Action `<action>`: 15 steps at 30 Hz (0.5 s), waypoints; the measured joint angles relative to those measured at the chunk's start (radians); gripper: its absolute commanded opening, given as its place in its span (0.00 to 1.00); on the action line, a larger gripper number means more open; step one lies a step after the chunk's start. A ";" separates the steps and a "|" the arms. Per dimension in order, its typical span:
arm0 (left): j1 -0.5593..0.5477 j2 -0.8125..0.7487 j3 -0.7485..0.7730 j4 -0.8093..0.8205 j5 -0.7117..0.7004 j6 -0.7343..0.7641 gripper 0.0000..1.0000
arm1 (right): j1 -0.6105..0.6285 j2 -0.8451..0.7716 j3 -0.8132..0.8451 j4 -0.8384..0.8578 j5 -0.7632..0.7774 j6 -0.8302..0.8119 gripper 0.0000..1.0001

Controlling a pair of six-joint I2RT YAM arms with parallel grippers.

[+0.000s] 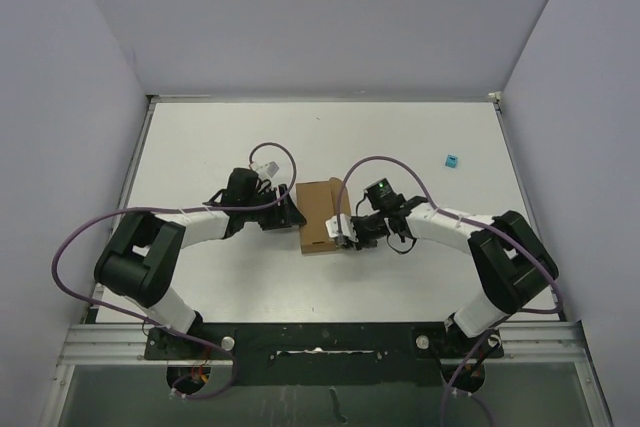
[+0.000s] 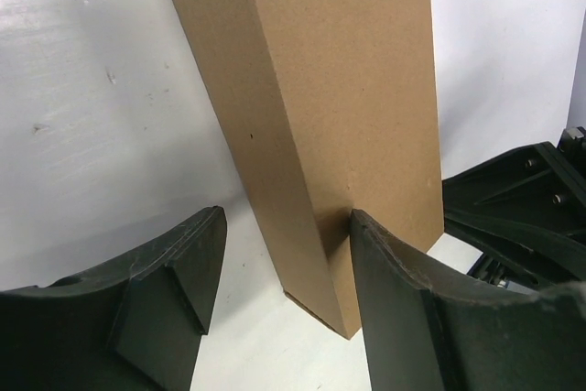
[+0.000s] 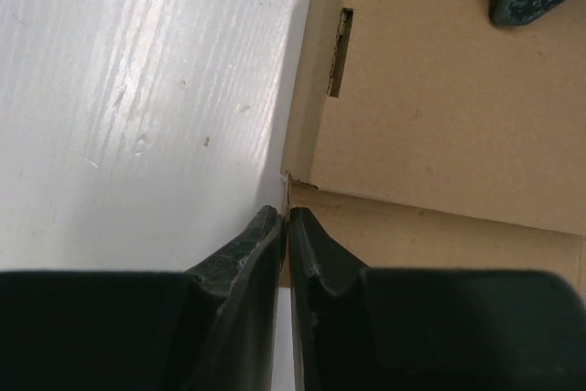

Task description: Fold the paper box

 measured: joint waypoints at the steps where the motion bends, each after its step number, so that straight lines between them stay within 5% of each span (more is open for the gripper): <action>1: 0.000 0.001 0.002 -0.001 0.002 0.001 0.53 | -0.002 0.006 0.006 -0.006 0.002 0.010 0.10; 15: 0.000 0.005 0.010 -0.001 0.002 0.018 0.52 | -0.035 0.037 0.051 -0.056 0.003 0.064 0.08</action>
